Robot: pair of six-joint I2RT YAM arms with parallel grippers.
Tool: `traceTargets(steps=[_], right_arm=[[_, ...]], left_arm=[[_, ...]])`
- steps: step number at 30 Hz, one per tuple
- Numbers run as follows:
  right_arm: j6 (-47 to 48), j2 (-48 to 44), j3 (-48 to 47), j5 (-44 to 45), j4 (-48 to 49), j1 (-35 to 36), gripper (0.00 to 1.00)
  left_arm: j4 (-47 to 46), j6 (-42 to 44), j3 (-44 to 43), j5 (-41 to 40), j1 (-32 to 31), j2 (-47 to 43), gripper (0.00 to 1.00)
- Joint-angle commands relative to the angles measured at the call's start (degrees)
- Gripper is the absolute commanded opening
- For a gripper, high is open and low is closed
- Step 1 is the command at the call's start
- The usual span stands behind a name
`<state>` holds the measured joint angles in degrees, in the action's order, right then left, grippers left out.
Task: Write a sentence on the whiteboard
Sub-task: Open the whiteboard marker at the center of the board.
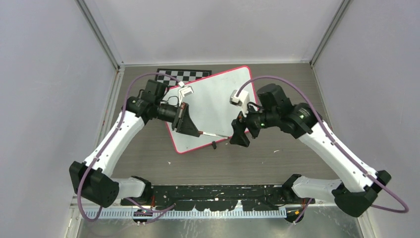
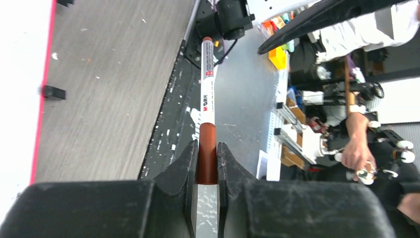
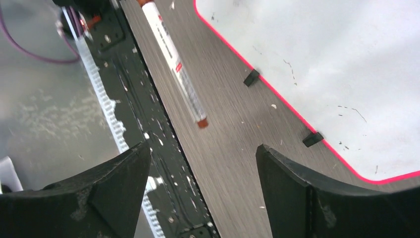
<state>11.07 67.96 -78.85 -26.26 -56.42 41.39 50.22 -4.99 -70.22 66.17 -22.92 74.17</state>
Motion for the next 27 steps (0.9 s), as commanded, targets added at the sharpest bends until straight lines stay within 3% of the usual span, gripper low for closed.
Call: traceTargets(steps=[1, 9, 17, 22, 27], right_arm=[[-10.21, -5.6, 3.11, -2.49, 7.18, -1.94, 0.83], [-12.73, -6.26, 4.29, -12.29, 10.13, -8.31, 0.86], [-18.69, -4.91, 3.9, -15.35, 14.41, -10.02, 0.85], [-23.63, -2.94, 5.36, -20.96, 19.82, -10.12, 0.85], [-28.87, 0.72, 3.83, -26.47, 25.5, -10.11, 0.84]], left_arm=[[8.63, 9.86, -3.62, -2.02, 2.04, -4.46, 0.0], [8.22, 10.88, 0.23, -3.13, 4.89, -8.8, 0.0], [8.89, 10.33, 0.34, -2.63, 7.15, -11.88, 0.0], [-0.48, 2.56, 2.5, 0.46, 7.27, -13.16, 0.0], [-15.9, -8.8, 6.31, 3.68, 7.27, -14.55, 0.0]])
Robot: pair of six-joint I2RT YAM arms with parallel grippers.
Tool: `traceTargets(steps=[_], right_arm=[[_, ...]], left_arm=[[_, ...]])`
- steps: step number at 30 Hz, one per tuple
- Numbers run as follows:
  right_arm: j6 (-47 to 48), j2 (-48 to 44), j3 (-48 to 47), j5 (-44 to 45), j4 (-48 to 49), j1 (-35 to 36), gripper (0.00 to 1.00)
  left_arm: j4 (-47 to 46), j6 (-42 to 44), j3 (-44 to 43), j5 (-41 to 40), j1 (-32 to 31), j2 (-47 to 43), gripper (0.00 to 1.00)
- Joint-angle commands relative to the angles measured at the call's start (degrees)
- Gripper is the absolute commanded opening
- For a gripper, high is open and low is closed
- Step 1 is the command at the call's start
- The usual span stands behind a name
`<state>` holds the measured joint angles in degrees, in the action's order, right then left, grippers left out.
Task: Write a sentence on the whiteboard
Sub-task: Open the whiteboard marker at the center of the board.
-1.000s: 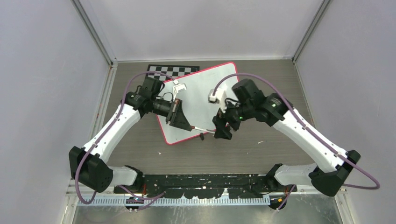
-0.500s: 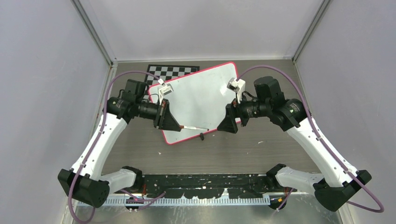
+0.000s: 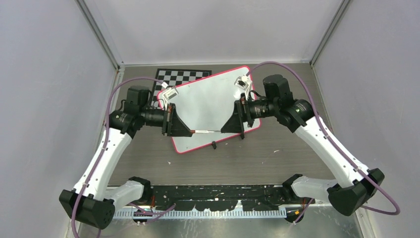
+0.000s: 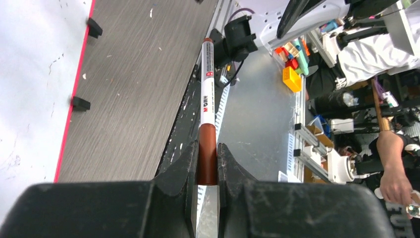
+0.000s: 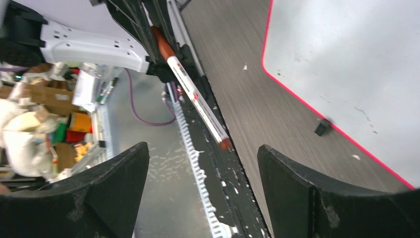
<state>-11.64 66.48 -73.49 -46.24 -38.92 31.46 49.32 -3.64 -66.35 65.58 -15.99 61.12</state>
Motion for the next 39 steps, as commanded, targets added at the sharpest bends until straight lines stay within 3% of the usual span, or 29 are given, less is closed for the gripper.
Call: traceTargets(steps=[1, 6, 16, 20, 31, 39], right_arm=[[-7.78, 2.54, -1.57, -7.69, 9.64, -0.2, 0.84], [-17.67, 2.77, 0.83, -11.14, 20.29, -0.18, 0.82], [-28.76, 7.18, 1.8, -12.88, 31.68, -0.25, 0.59], [-28.43, 7.7, 1.13, -14.05, 31.88, -0.23, 0.49], [-27.98, 6.28, 3.24, -13.87, 31.76, -0.2, 0.44], [-25.67, 8.08, 1.89, -14.54, 30.38, 0.28, 0.44]], left_arm=[[-19.3, -13.39, 3.28, 4.67, 0.34, -2.06, 0.0], [-43.9, -32.08, 9.51, 4.27, 0.34, -5.01, 0.0], [-67.24, -46.64, 16.46, 1.83, 0.1, -4.98, 0.0], [-67.69, -46.98, 16.46, 1.73, -1.06, -4.67, 0.0], [-67.66, -47.97, 16.25, 1.57, -2.35, -4.39, 0.0], [-54.82, -37.3, 15.72, 2.3, -3.98, -3.18, 0.0]])
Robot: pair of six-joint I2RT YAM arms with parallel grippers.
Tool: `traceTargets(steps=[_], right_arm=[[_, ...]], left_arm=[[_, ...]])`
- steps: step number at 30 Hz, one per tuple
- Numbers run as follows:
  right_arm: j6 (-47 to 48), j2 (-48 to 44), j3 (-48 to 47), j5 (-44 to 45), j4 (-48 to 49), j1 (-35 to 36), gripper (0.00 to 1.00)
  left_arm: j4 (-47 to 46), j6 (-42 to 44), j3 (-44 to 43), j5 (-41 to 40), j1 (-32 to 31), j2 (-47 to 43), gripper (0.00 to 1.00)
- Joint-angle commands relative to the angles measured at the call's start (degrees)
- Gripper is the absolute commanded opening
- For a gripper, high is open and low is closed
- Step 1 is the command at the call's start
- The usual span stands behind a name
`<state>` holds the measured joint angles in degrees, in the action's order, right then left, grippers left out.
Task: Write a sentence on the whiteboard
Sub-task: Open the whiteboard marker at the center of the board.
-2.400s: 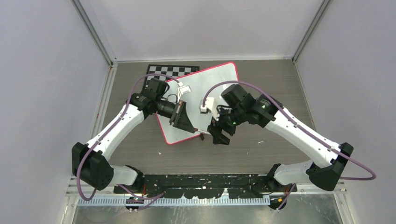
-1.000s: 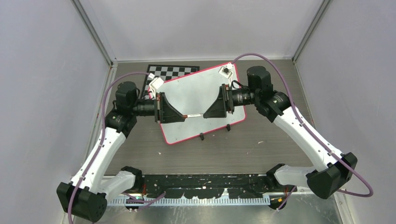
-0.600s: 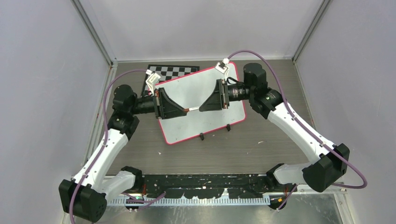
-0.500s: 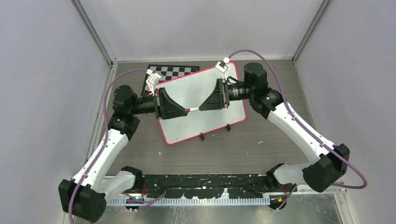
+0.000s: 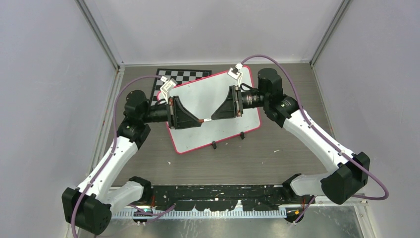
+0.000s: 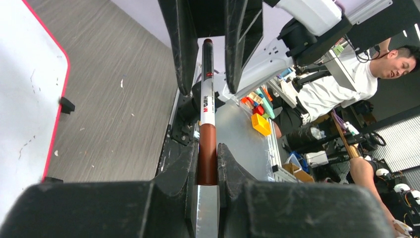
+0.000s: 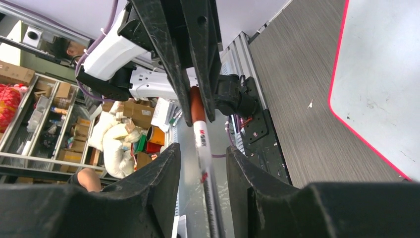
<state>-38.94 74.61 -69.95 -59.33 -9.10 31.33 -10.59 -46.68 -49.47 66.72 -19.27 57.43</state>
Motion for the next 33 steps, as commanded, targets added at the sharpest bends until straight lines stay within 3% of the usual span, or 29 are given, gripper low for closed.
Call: traceTargets(steps=[1, 8, 14, 20, 33], right_arm=[[1.63, 0.15, -1.6, -1.66, 0.53, 0.56, 0.44], [6.34, 0.12, -2.71, -2.42, -5.73, 1.3, 0.42], [11.08, -0.25, -3.3, -2.09, -10.48, 1.26, 0.55], [11.4, 0.42, -3.18, -2.15, -10.26, 0.79, 0.57], [7.15, -0.46, -2.9, -2.57, -7.9, 1.39, 0.39]], left_arm=[[5.21, 6.02, -1.17, 1.28, -0.85, 0.82, 0.0], [3.96, 6.33, -2.53, 1.86, -0.94, 3.84, 0.0], [-1.9, 1.81, -1.88, 3.41, -0.95, 3.71, 0.0], [-5.92, -1.93, -0.37, 1.44, -0.95, 3.22, 0.0], [-5.22, -0.99, -0.83, -0.91, -1.64, 5.05, 0.0]])
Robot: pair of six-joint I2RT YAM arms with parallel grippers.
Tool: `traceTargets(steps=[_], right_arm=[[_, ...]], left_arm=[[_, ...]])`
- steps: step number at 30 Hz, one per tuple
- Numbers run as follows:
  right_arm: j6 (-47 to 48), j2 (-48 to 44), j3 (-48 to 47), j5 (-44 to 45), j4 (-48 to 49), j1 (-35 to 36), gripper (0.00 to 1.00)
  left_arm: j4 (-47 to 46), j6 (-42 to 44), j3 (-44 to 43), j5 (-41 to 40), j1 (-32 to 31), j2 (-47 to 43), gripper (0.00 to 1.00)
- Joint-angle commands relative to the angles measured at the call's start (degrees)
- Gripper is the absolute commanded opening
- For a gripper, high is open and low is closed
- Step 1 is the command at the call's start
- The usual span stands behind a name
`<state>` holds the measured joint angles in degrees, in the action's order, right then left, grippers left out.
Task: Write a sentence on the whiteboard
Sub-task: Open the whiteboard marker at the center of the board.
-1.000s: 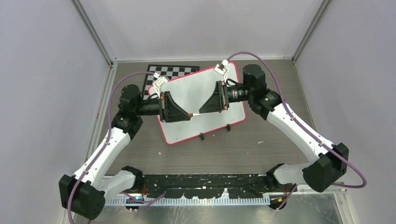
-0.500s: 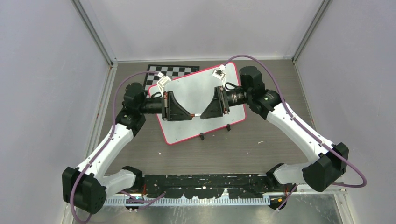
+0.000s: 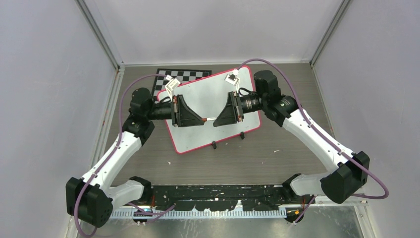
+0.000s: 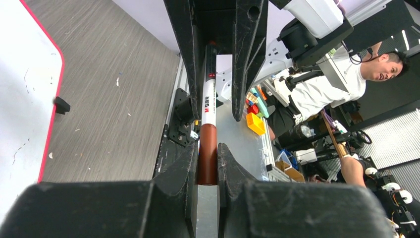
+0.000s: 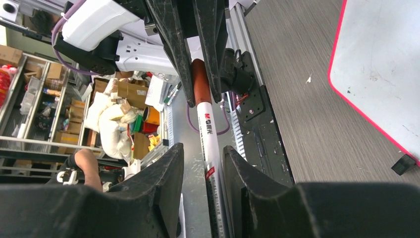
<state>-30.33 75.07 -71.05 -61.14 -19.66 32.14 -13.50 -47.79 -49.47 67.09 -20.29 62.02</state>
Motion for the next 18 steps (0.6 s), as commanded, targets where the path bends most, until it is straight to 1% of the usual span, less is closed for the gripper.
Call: traceTargets(steps=[1, 9, 13, 18], right_arm=[[-1.67, -0.89, -1.89, -0.55, 2.74, 0.68, 0.4], [-8.23, 0.11, -1.31, -0.25, 9.3, 0.77, 0.36], [-9.35, 0.49, -1.49, -0.2, 10.49, 0.89, 0.33], [-10.01, 0.69, -1.45, -0.11, 11.13, 1.06, 0.31]], left_arm=[[-2.26, 0.2, -0.95, -1.19, -0.96, 0.54, 0.0], [-2.24, 0.5, -0.71, -1.58, -2.21, 1.27, 0.0], [-2.24, 0.51, -0.88, -1.79, -2.29, 1.27, 0.0], [-2.24, 0.57, -0.54, -1.71, -2.69, 1.35, 0.0]])
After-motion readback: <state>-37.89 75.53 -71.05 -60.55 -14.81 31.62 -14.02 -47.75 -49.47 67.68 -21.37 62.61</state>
